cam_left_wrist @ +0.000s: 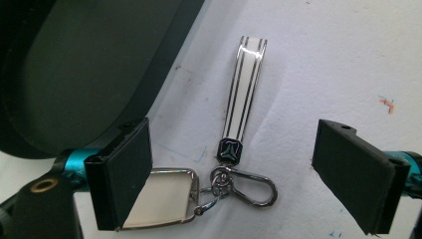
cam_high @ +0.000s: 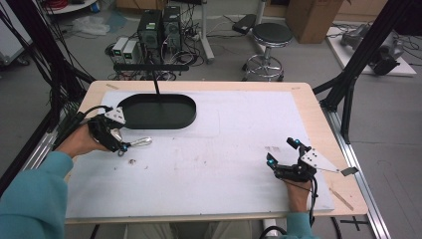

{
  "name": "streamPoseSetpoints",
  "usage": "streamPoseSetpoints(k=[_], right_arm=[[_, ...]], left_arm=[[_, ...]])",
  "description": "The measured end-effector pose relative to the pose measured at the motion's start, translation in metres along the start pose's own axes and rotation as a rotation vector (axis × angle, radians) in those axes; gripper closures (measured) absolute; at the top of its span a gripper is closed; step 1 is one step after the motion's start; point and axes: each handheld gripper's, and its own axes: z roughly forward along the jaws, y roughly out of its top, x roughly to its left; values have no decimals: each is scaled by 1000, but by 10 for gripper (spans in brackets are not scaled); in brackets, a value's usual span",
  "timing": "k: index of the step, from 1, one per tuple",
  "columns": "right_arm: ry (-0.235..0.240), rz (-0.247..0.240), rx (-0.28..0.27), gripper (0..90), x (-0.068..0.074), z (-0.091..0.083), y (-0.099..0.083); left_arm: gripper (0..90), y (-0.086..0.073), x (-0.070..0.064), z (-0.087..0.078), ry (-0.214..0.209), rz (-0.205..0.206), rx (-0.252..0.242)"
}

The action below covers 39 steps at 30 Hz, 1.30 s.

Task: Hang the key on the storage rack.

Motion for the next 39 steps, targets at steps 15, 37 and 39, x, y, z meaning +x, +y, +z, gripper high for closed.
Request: streamPoseSetpoints(k=[15,37,39], right_arm=[[-1,1,4,18,0,0,0],[-1,1,4,18,0,0,0],[-2,0,3,18,0,0,0]], left_arm=[[213,-3,7,20,-52,17,89],[452,-2,9,35,-82,27,153],[484,-2,9,35,-77,31,154]])
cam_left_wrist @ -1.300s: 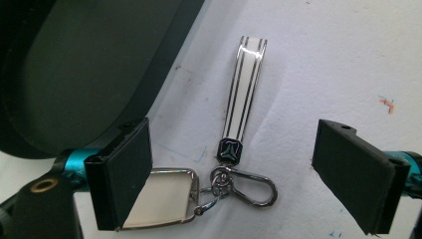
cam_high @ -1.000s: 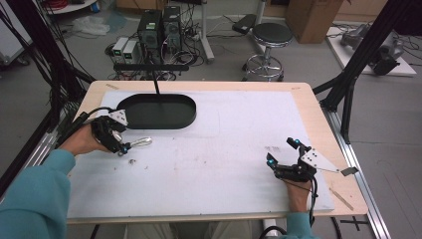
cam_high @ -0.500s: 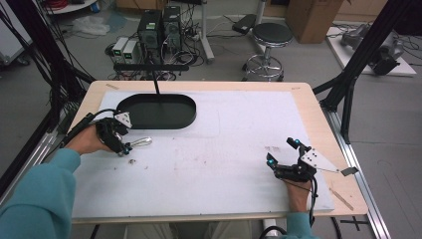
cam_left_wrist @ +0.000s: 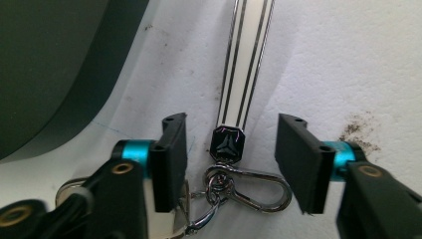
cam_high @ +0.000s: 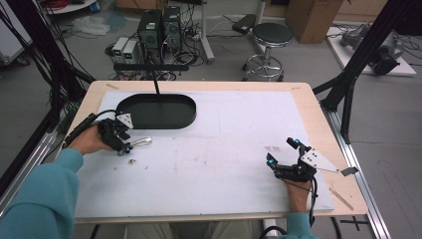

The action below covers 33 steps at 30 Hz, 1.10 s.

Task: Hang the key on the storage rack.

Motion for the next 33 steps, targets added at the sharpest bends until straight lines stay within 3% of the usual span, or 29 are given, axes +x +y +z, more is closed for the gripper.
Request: streamPoseSetpoints(k=[5,20,33], right_arm=[[0,-2,0,18,0,0,0],[-2,-5,0,18,0,0,0],[-2,-6,0,18,0,0,0]], left_arm=[[524,0,1,1,-2,-15,14],[638,2,2,5,-20,2,35],[736,2,2,6,-40,-38,23]])
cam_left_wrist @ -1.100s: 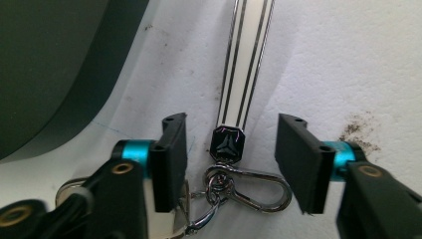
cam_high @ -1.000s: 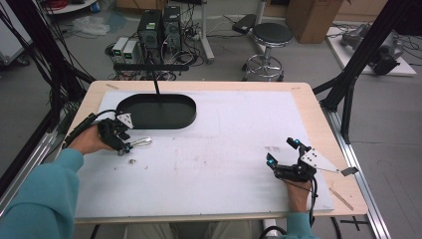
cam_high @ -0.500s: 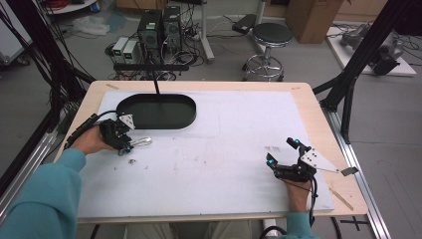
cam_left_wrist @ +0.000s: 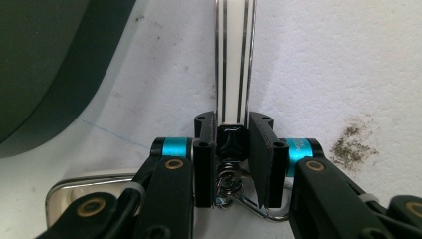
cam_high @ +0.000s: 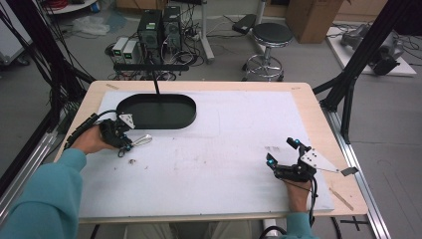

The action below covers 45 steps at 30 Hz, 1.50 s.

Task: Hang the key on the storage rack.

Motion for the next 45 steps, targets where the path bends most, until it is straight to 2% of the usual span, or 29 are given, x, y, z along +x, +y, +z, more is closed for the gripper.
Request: streamPoseSetpoints(k=[8,11,14,15,16,20,22,23,24,27,28,29,32,35,37,38,41,42,45], right_arm=[[0,4,0,18,0,0,0],[0,5,0,18,0,0,0],[1,5,0,18,0,0,0],[2,4,1,18,0,0,0],[2,5,1,18,0,0,0],[0,4,0,18,0,0,0],[0,3,2,18,0,0,0],[0,5,0,18,0,0,0],[0,4,1,18,0,0,0],[-1,4,1,18,0,0,0],[0,5,0,18,0,0,0],[0,1,0,18,0,0,0],[-2,4,-1,18,0,0,0],[0,1,0,18,0,0,0],[0,0,-1,18,0,0,0],[1,-1,0,18,0,0,0],[1,4,2,18,0,0,0],[-2,-2,-1,18,0,0,0],[-1,0,-1,18,0,0,0]], left_arm=[[738,0,1,-1,0,8,10],[738,-2,1,-4,8,-10,-4],[739,-2,0,-7,24,-4,-25],[739,-2,0,-10,31,13,-29],[739,-2,-1,-10,28,-2,-51],[739,-2,-2,-19,40,14,-69],[739,-3,-2,-23,41,-3,-117],[739,-4,-2,-28,35,-21,-170],[739,-4,-1,-31,37,-19,-192],[739,-4,0,-39,33,-50,-276],[739,-4,0,-39,33,-50,-276],[739,-4,1,-44,36,-48,-316],[739,-4,1,-47,44,-61,-340],[739,-5,2,-50,45,-87,-394],[739,-5,3,-54,53,-115,-456],[739,-4,3,-56,57,-126,-471],[739,0,4,-60,67,-130,-488],[739,5,4,-65,71,-132,-512],[739,11,5,-70,78,-121,-540]])
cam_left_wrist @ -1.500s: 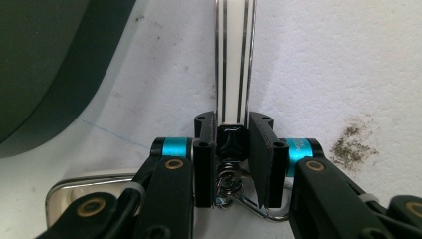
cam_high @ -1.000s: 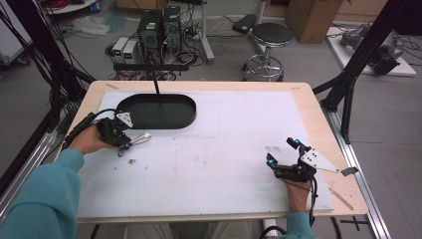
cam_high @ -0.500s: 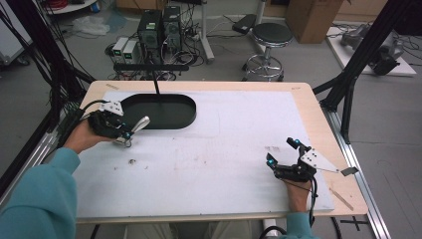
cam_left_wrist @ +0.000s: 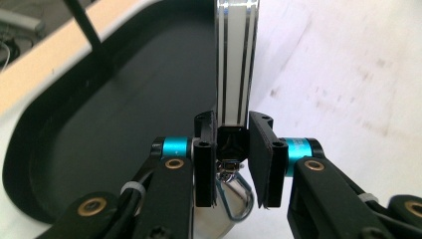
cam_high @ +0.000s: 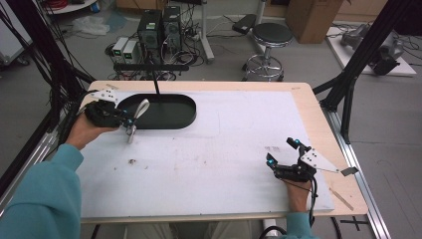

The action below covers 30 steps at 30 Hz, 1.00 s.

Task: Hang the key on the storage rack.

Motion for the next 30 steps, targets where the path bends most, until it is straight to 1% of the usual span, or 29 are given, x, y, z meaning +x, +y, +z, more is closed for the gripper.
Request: streamPoseSetpoints(k=[2,6,7,9,11,12,15,19,21,26,29,30], right_arm=[[1,0,2,18,0,0,0],[1,5,1,18,0,0,0],[1,5,1,18,0,0,0],[1,5,1,18,0,0,0],[2,5,4,18,0,0,0],[2,4,4,18,0,0,0],[2,9,4,18,0,0,0],[2,9,4,18,0,-1,0],[2,11,4,18,0,0,0],[2,9,4,18,0,0,0],[0,5,3,18,0,0,0],[2,4,2,18,0,0,0]], left_arm=[[739,5,0,0,1,-5,-35],[739,19,1,0,8,-10,-78],[739,19,1,0,8,-10,-78],[739,24,2,0,3,-20,-92],[739,29,3,1,19,-21,-104],[739,31,4,2,34,-25,-109],[739,34,5,4,47,-34,-118],[739,37,5,6,50,-43,-136],[739,39,6,6,59,-43,-134],[739,41,8,8,61,-57,-155],[739,41,9,10,65,-55,-155],[739,44,10,12,67,-62,-153]])
